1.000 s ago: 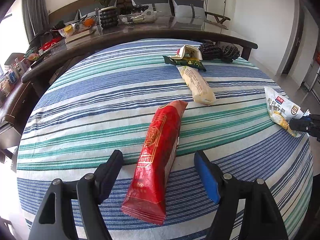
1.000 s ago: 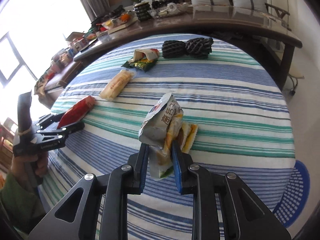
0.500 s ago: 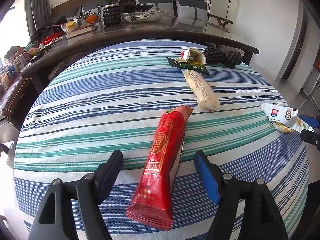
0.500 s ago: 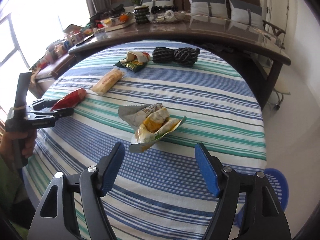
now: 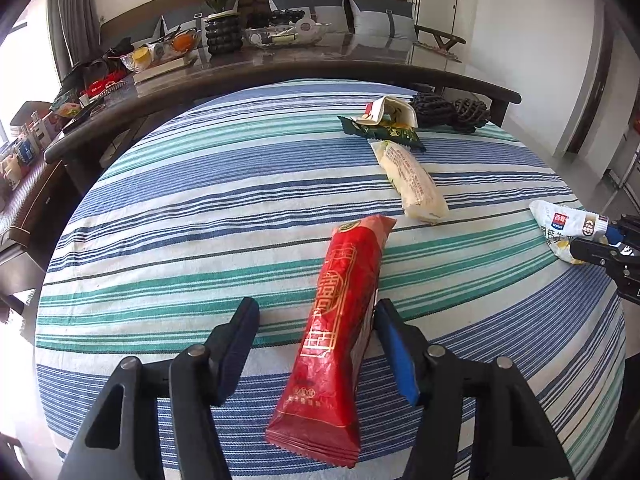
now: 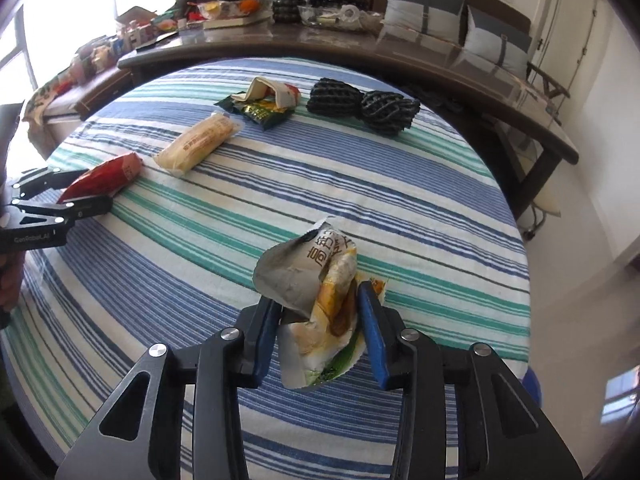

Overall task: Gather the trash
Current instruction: 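Carry the red wrapper and white snack bag to the wastebasket and open both tools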

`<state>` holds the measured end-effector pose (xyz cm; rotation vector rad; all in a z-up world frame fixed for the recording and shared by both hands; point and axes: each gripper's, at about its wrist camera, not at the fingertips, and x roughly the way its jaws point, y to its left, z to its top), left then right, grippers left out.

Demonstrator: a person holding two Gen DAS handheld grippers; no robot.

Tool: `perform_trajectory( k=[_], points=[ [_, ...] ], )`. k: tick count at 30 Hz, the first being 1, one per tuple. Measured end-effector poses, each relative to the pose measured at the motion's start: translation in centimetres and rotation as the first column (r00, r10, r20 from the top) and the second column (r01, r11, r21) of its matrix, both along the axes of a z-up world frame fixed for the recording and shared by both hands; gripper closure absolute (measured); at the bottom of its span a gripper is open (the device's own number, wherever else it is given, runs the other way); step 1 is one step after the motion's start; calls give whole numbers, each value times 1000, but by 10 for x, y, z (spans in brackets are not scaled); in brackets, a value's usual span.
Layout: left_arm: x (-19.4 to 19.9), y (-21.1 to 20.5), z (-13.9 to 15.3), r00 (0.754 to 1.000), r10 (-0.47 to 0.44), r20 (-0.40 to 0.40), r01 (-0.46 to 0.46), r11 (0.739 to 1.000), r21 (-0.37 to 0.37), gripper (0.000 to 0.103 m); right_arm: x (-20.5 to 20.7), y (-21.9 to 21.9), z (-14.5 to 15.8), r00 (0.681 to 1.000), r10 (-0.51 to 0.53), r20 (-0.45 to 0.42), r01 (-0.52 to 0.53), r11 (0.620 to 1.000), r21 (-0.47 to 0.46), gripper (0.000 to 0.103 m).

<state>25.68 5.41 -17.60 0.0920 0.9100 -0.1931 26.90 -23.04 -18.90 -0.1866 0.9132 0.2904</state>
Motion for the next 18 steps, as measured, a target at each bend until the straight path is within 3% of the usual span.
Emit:
perform_trajectory(
  k=[1, 3, 11, 18],
  points=[
    [0, 1, 1, 1000, -6, 0, 6, 1000, -7, 65, -1, -4, 2, 1000, -6, -5, 6, 1000, 22, 77],
    [-1, 2, 2, 1000, -13, -6, 13, 999, -32, 85, -4, -10, 7, 1000, -4, -11, 5, 998, 63, 79],
    [-28, -10, 19, 998, -64, 11, 65, 992, -110, 89, -23, -31, 24, 1000, 6, -7, -4, 974, 226, 80],
    [-53, -65, 36, 990, -142, 17, 142, 975, -170, 90, -31, -65, 30, 999, -41, -34, 51, 942, 332, 80]
  ],
)
